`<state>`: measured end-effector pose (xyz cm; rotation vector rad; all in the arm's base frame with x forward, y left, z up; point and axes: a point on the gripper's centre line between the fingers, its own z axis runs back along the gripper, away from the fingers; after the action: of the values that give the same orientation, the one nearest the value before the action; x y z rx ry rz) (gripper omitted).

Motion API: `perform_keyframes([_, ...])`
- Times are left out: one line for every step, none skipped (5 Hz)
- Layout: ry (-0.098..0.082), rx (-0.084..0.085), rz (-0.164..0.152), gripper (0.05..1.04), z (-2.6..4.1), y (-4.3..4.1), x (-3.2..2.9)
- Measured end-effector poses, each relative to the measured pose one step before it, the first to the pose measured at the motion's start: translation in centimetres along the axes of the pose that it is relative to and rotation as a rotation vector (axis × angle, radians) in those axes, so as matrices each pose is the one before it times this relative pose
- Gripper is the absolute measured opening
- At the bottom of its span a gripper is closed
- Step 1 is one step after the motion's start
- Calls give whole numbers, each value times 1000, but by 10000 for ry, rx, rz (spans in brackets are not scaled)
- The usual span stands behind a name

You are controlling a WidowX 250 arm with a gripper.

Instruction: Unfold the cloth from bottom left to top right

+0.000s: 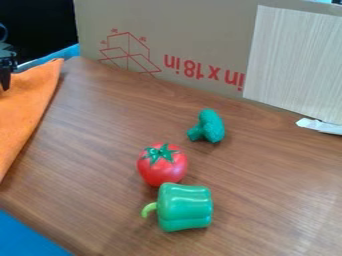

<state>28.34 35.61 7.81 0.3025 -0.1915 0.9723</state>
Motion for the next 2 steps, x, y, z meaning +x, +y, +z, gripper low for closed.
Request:
perform_keyframes([-193, 55, 137, 969, -187, 64, 178])
perform_keyframes([-140, 39, 118, 696, 2, 63, 221])
